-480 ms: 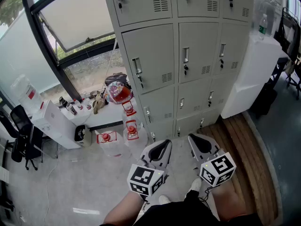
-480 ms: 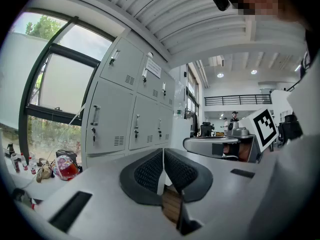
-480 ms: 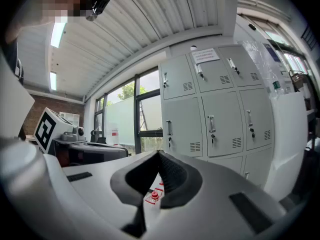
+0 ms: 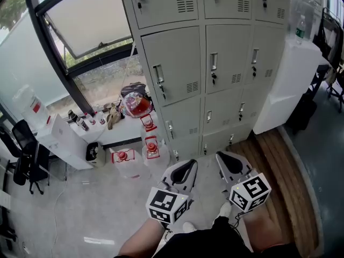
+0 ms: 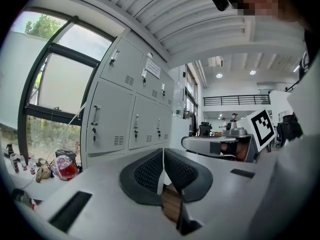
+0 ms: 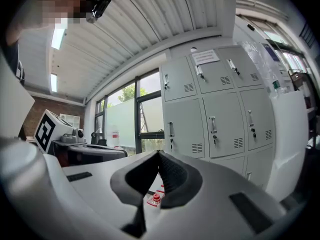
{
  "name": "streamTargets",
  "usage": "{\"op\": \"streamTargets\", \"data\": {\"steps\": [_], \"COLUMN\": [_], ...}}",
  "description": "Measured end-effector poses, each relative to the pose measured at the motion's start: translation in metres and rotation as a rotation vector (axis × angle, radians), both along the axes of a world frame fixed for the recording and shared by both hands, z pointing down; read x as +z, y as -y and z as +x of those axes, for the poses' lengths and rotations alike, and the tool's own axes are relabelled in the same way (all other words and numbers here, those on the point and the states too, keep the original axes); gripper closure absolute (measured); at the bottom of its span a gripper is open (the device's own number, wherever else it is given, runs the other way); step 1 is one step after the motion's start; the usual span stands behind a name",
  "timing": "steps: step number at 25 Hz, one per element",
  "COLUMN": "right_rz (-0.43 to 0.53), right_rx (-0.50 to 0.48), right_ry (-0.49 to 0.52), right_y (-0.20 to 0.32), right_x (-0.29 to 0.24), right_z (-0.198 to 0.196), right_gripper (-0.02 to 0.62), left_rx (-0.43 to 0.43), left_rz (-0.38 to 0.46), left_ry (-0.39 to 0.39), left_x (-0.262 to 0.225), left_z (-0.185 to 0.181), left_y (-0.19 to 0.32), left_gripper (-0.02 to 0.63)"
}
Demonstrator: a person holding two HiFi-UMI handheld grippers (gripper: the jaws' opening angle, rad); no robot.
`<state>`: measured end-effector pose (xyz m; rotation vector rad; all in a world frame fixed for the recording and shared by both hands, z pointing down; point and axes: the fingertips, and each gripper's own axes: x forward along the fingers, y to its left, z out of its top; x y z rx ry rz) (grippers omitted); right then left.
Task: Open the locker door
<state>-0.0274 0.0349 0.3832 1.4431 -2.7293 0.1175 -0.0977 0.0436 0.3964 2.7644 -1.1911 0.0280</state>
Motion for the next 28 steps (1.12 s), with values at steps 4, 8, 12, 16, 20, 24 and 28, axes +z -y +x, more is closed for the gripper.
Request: {"op": "streamTargets", "data": {"steps": [4,8,12,16,20,24,28], "right_rz": [-0.006,-0.013,-0.014,-0.012,-0.015,-0.02,-0.025], "right_rx": [0.002,-0.011,-0.029,-0.048,-0.063,-0.075,-0.086], "right_ry": [0.01,0.011,0.001,-0.005,0.0,0.003,-0.001], "right_y": [0.0,0.004,0.017,0.038,0.061,0.088,0.113], "right_x": [0.002,0.001,0.002,0.002,0.003,0.001,0.001], "right_z": [-0.007,-0.012,-0.012,-0.008,-0.001,0.007,0.015], "right_gripper": [0.541,0.541,0.541,0.541,0.541,0.541,0.541], "left_rx": [0.005,-0.006,-0.017,-0.03,-0.045,-0.057,-0.069], "left_rz": [-0.003,-0.003,-0.003,-0.01,-0.01,-0.009,-0.009], "left_ry": [0.004,0.001,0.005,0.011,0.016,0.016,0.015], "left_x": [0.003,0.001,0.002,0.004,0.004,0.0,0.0], "left_z": [-0.006,-0.012,-0.011,-0.007,0.001,0.009,0.018], "left_y": [-0.003,0.001,0.011,0.027,0.045,0.068,0.091], "left_gripper": [0.583,0.583,0.583,0.583,0.583,0.583,0.583]}}
